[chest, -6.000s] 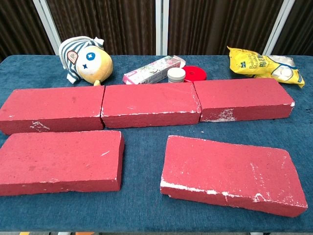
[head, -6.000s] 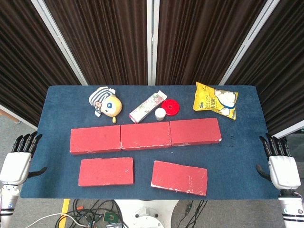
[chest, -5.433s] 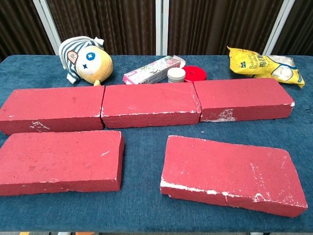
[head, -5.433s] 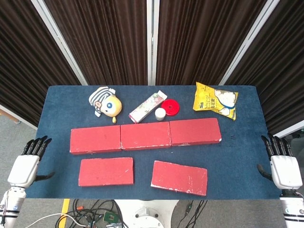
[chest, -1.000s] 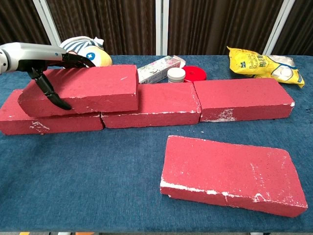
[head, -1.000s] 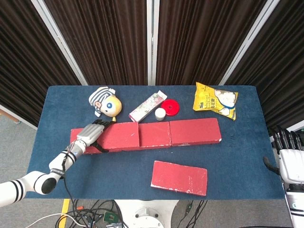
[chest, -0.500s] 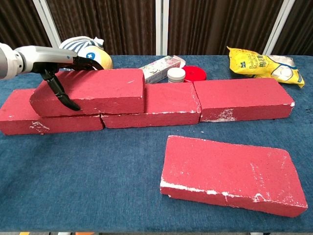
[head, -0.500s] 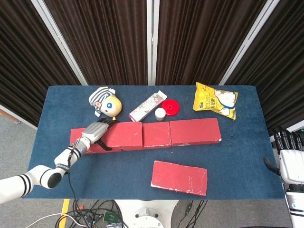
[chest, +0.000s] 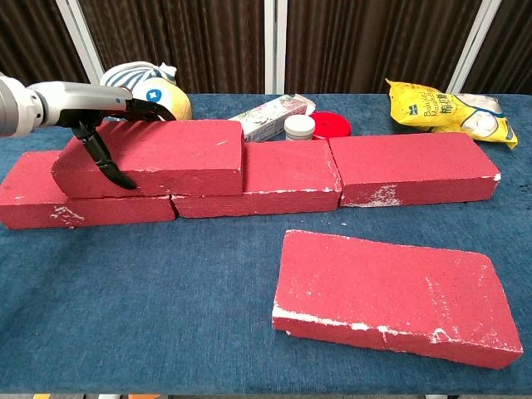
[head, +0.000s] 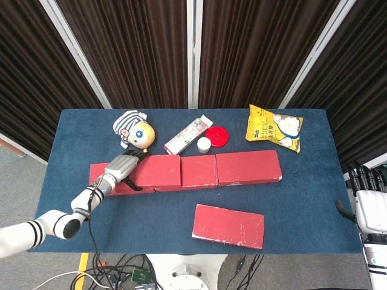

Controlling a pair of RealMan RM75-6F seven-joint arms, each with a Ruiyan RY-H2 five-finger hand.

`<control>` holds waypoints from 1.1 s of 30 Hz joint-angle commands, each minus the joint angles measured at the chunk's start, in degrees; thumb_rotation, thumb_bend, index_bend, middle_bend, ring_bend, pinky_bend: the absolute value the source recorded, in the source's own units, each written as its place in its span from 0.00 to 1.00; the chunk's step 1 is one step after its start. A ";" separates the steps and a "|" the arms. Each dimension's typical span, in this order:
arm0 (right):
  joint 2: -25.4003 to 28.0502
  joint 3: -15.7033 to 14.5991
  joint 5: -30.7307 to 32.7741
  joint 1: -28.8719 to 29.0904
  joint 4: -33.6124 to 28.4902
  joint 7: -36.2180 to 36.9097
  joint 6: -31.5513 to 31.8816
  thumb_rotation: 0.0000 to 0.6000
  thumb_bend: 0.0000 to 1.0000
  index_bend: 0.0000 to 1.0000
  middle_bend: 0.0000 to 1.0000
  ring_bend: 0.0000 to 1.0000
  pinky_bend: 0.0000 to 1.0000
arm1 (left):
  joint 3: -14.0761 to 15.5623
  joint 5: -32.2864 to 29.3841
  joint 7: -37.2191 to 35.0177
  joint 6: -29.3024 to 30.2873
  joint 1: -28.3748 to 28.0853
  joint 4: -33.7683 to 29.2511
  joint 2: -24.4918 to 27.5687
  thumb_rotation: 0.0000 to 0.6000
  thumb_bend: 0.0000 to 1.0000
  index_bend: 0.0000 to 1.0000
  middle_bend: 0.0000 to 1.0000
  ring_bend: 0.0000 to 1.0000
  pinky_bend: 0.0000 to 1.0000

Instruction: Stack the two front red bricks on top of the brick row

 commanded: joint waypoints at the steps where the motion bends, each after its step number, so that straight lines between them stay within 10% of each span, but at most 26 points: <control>1: 0.05 0.07 0.18 0.00 0.04 0.11 -0.07 1.00 0.21 0.00 0.00 0.00 0.00 | 0.04 -0.60 0.06 0.00 -0.24 -0.08 -0.13 1.00 0.09 0.11 0.27 0.23 0.00; 33: -0.91 -0.20 1.00 0.57 2.11 1.96 -2.14 1.00 0.21 0.00 0.00 0.00 0.00 | 1.66 -10.36 8.48 5.58 -1.61 -4.87 0.29 1.00 0.09 0.11 0.28 0.23 0.00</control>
